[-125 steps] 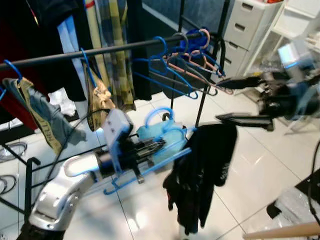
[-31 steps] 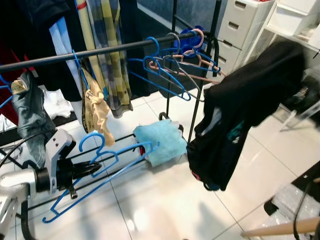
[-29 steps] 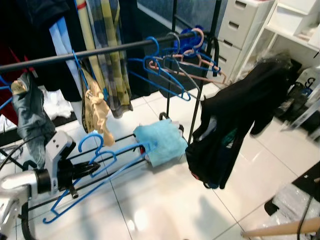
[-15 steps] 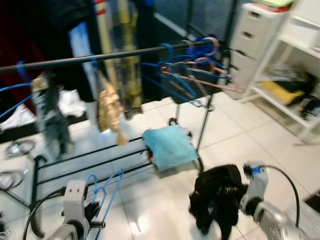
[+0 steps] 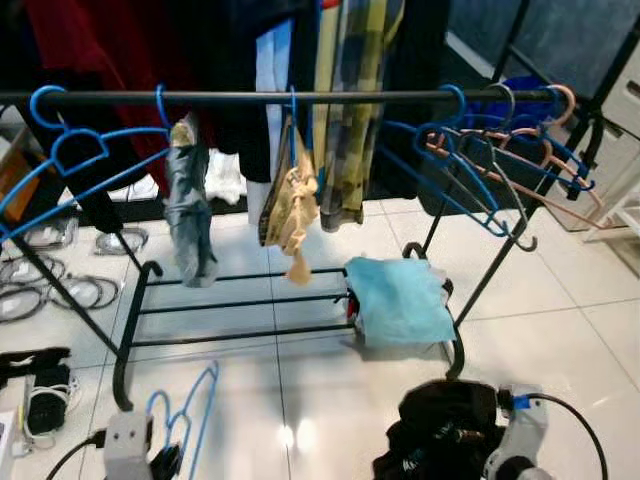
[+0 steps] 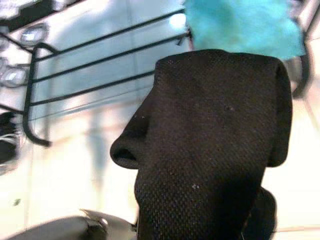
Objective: Hang hanger
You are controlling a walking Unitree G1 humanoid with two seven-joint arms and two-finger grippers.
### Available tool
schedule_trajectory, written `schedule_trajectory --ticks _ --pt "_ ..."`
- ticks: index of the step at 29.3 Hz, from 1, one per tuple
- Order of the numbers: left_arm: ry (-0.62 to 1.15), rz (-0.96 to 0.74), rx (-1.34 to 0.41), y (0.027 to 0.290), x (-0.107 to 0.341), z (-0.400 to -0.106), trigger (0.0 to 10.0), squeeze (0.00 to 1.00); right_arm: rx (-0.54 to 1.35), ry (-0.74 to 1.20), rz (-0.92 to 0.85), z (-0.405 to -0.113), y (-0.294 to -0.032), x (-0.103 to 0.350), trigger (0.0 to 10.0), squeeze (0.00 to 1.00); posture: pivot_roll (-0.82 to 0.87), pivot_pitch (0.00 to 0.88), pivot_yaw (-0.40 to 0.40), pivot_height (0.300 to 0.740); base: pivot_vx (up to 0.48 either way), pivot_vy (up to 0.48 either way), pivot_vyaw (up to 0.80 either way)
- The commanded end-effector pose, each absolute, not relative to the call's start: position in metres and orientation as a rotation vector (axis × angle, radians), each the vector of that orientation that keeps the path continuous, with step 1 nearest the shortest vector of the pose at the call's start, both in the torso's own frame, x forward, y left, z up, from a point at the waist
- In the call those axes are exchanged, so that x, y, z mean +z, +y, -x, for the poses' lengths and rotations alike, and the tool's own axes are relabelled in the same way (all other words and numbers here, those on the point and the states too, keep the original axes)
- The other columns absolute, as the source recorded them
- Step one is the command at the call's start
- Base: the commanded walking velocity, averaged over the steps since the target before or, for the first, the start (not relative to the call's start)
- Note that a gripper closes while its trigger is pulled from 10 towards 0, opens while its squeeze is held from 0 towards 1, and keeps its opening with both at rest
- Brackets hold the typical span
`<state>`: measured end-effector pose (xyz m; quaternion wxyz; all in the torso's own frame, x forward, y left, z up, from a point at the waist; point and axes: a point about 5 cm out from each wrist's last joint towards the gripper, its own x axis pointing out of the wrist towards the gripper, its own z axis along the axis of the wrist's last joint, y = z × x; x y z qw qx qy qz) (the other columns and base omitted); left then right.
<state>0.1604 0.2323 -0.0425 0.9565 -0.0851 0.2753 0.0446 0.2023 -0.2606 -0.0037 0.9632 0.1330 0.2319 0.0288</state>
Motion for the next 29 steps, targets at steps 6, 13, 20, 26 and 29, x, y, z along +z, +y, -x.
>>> schedule_trajectory --ticks 6,13,20,26,29 --pt "0.652 0.148 0.118 0.236 -0.064 -0.146 10.0 0.00 0.031 0.456 -0.277 -0.201 -0.261 -0.006 10.0 0.00 0.02 0.200 -0.041 0.740 0.000 0.000 0.66" --pt "0.649 0.150 0.113 0.237 -0.064 -0.151 10.0 0.00 0.037 0.447 -0.282 -0.203 -0.259 -0.006 10.0 0.00 0.02 0.191 -0.035 0.740 0.000 0.000 0.66" --pt "0.608 0.150 0.099 0.234 -0.062 -0.156 10.0 0.00 0.042 0.443 -0.293 -0.204 -0.258 -0.006 10.0 0.00 0.02 0.186 -0.040 0.740 0.000 0.000 0.66" --pt "0.586 0.149 0.095 0.235 -0.062 -0.157 10.0 0.00 0.048 0.446 -0.303 -0.203 -0.258 -0.007 10.0 0.00 0.02 0.190 -0.046 0.740 0.000 0.000 0.66" --pt "0.584 0.149 0.095 0.235 -0.062 -0.157 10.0 0.00 0.049 0.445 -0.304 -0.202 -0.258 -0.007 10.0 0.00 0.02 0.193 -0.045 0.740 0.000 0.000 0.66"
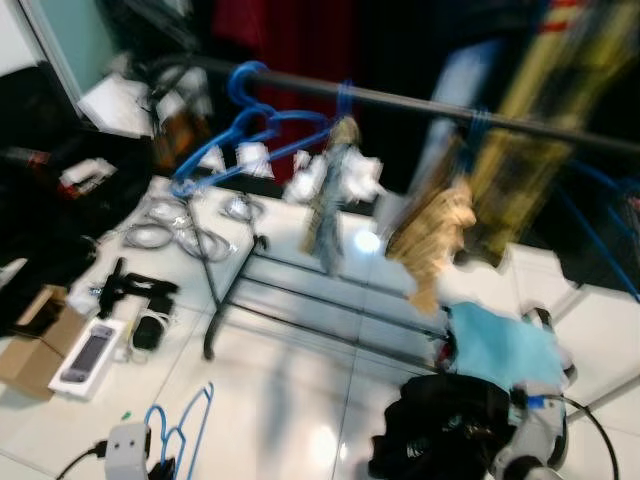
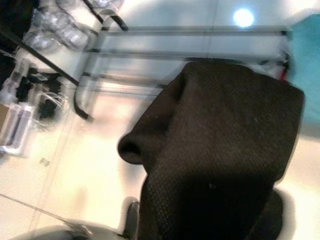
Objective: Hang hanger
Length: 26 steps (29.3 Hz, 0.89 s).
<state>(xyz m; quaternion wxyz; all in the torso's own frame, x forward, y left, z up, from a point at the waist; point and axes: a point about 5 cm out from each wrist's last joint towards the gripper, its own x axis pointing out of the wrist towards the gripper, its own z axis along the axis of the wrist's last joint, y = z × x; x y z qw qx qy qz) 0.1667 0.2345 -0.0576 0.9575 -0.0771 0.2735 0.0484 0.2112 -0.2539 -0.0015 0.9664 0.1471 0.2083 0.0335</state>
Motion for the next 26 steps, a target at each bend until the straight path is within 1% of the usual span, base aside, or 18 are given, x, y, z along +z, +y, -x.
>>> schedule_trajectory --ticks 1,26 --pt "0.582 0.149 0.095 0.2346 -0.0628 -0.1568 10.0 0.00 0.050 0.445 -0.304 -0.2019 -0.2582 -0.0066 10.0 0.00 0.02 0.195 -0.043 0.740 0.000 0.000 0.66" --pt "0.578 0.156 0.091 0.2320 -0.0656 -0.1564 10.0 0.00 0.055 0.445 -0.310 -0.2032 -0.2574 -0.0064 10.0 0.00 0.02 0.191 -0.042 0.740 0.000 0.000 0.66"
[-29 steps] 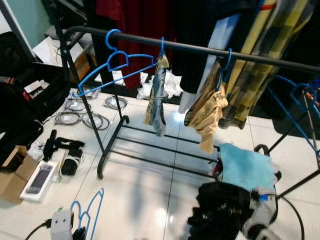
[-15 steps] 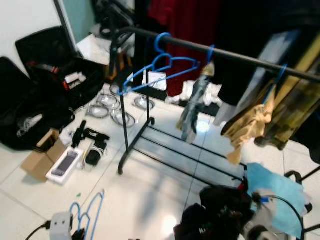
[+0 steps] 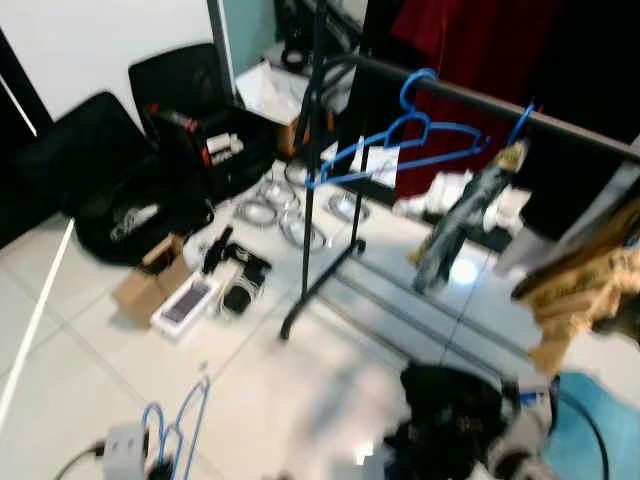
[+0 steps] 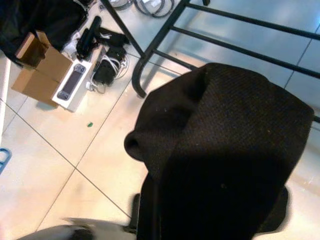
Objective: Hang hanger
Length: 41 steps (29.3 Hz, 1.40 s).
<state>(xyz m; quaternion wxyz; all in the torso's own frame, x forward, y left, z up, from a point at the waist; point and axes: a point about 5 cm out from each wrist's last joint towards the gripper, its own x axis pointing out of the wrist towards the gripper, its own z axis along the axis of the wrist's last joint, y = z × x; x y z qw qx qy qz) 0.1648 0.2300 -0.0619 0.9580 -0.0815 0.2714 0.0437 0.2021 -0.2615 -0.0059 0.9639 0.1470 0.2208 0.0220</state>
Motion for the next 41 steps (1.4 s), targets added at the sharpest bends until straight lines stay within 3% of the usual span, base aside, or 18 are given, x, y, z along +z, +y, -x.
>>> schedule_trajectory --ticks 1,41 --pt "0.578 0.156 0.091 0.2320 -0.0656 -0.1564 10.0 0.00 0.055 0.445 -0.310 -0.2032 -0.2574 -0.0064 10.0 0.00 0.02 0.191 -0.042 0.740 0.000 0.000 0.66" --pt "0.593 0.163 0.086 0.2294 -0.0694 -0.1521 10.0 0.00 0.054 0.455 -0.320 -0.1988 -0.2581 -0.0111 10.0 0.00 0.02 0.168 -0.037 0.740 0.000 0.000 0.66"
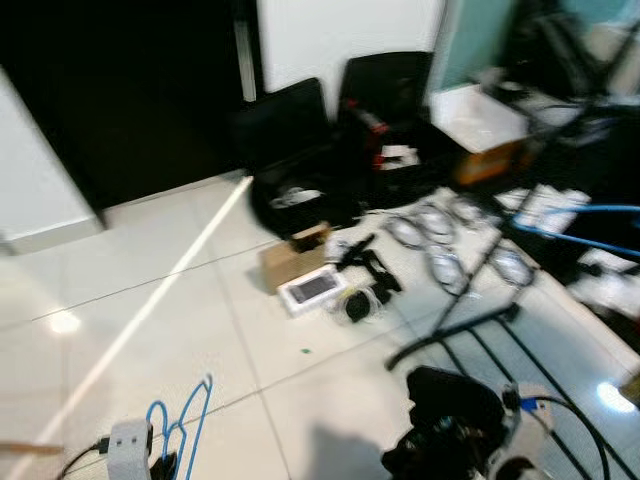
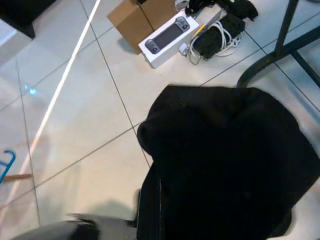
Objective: Hang hanger
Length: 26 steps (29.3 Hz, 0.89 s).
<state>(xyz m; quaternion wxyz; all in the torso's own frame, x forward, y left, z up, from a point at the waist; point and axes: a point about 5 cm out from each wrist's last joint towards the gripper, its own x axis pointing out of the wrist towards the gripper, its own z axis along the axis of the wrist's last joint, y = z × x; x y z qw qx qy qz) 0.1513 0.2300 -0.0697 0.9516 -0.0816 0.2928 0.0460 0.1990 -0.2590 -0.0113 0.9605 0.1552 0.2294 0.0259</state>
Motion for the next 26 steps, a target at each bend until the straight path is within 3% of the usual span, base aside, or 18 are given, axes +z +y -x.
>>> schedule_trajectory --ticks 1,26 --pt "0.593 0.163 0.085 0.2295 -0.0694 -0.1521 10.0 0.00 0.054 0.455 -0.320 -0.1987 -0.2581 -0.0111 10.0 0.00 0.02 0.170 -0.036 0.740 0.000 0.000 0.66" --pt "0.586 0.163 0.083 0.2302 -0.0682 -0.1547 10.0 0.00 0.053 0.447 -0.321 -0.2023 -0.2585 -0.0092 10.0 0.00 0.02 0.191 -0.038 0.740 0.000 0.000 0.66"
